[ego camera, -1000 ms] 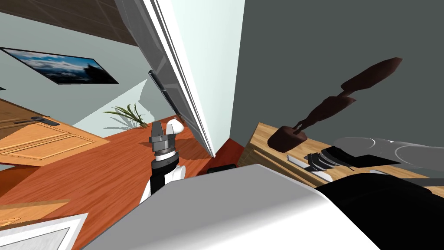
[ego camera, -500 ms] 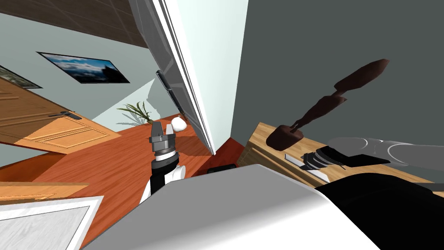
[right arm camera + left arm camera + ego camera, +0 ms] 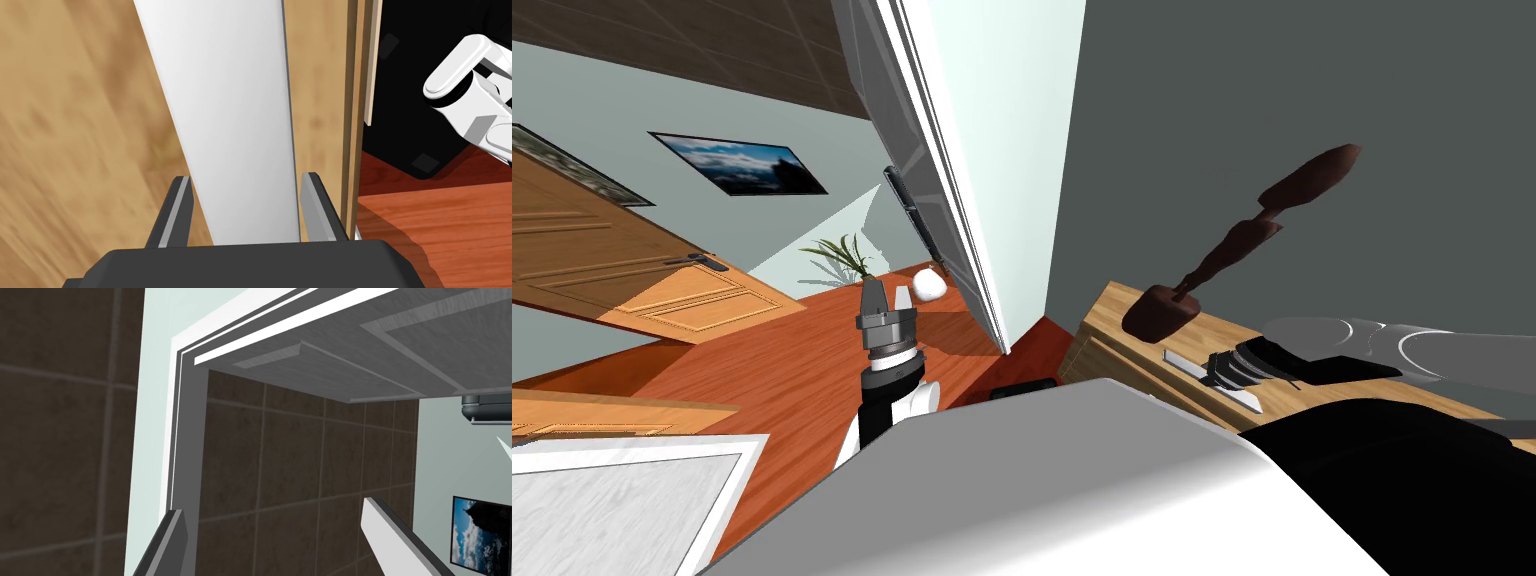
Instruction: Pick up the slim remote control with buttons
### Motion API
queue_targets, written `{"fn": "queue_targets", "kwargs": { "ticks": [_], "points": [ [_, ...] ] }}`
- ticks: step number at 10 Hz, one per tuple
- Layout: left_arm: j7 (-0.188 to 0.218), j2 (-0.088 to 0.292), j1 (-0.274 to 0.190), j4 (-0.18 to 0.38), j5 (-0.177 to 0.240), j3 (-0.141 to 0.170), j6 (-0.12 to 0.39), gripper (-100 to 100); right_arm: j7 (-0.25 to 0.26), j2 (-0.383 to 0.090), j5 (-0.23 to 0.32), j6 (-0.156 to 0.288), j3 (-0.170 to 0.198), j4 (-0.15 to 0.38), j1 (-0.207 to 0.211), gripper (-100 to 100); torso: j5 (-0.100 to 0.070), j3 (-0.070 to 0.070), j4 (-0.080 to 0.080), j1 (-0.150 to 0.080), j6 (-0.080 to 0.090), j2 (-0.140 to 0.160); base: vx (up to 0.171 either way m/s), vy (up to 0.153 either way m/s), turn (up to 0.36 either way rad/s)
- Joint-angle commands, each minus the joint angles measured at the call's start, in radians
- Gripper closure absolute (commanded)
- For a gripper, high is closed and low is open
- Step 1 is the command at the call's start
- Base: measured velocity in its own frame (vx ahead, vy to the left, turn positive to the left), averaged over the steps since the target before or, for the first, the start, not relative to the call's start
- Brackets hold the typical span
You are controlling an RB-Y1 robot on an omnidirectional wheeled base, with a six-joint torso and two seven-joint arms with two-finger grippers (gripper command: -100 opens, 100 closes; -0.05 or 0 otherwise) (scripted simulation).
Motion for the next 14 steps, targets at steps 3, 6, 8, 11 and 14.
{"fn": "queue_targets", "kwargs": {
  "ticks": [3, 6, 8, 11, 14],
  "points": [
    [0.000, 0.000, 0.000, 0.000, 0.000, 0.000, 0.000, 0, -0.001, 0.000, 0.000, 0.000, 0.000, 0.000, 0.000, 100, 0.000, 0.000, 0.000, 0.000, 0.000, -0.001, 0.000, 0.000, 0.000],
    [0.000, 0.000, 0.000, 0.000, 0.000, 0.000, 0.000, 0, 0.065, 0.016, -0.008, -0.041, -0.022, 0.058, 0.006, 100, 0.001, -0.003, -0.001, 0.003, 0.002, -0.006, 0.094, 0.038, -0.143],
    [0.000, 0.000, 0.000, 0.000, 0.000, 0.000, 0.000, 0, 0.105, 0.026, -0.013, -0.064, -0.033, 0.090, 0.009, 100, 0.002, -0.005, -0.002, 0.005, -0.001, -0.009, 0.111, 0.048, -0.066],
    [0.000, 0.000, 0.000, 0.000, 0.000, 0.000, 0.000, 0, 0.185, 0.046, -0.021, -0.109, -0.057, 0.155, 0.014, 100, 0.002, -0.004, -0.002, 0.003, 0.001, -0.007, 0.092, 0.031, -0.114],
    [0.000, 0.000, 0.000, 0.000, 0.000, 0.000, 0.000, 0, 0.264, 0.066, -0.030, -0.155, -0.080, 0.219, 0.020, 100, 0.002, -0.004, -0.002, 0.005, 0.001, -0.007, 0.099, 0.045, -0.123]
  ]
}}
